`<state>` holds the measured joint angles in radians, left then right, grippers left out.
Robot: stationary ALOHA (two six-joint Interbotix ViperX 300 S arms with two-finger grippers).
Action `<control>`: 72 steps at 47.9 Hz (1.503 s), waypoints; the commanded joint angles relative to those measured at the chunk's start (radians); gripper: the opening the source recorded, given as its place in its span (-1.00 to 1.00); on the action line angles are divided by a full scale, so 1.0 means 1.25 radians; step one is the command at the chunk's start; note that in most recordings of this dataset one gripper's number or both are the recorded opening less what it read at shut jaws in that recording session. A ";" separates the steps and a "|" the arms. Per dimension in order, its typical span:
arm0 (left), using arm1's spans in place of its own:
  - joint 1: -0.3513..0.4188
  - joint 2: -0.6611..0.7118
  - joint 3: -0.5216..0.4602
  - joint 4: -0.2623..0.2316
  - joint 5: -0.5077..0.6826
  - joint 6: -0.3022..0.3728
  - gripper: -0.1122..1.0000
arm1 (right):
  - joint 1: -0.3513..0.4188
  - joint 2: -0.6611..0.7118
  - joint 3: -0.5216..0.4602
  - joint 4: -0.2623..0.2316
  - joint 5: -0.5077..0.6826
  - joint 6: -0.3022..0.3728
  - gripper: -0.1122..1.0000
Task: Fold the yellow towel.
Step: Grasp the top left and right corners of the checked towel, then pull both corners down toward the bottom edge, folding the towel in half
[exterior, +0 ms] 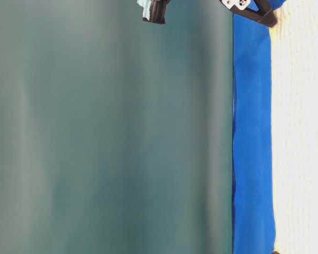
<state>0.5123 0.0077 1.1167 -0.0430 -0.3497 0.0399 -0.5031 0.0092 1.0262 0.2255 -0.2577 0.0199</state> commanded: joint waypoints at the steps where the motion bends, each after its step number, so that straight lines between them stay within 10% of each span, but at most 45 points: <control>1: 0.001 -0.017 -0.011 -0.002 0.002 0.001 -0.74 | -0.001 -0.029 0.001 0.013 -0.001 0.001 -0.69; 41: -0.045 -0.160 -0.009 -0.002 0.085 -0.002 -0.74 | 0.015 -0.141 0.027 0.042 0.023 0.001 -0.69; 72: -0.366 -0.326 0.091 -0.002 0.091 -0.174 -0.74 | 0.330 -0.318 0.114 0.202 0.079 0.001 -0.69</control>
<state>0.1120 -0.3697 1.2272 -0.0445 -0.2316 -0.1580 -0.1442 -0.3574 1.1720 0.4587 -0.1595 0.0230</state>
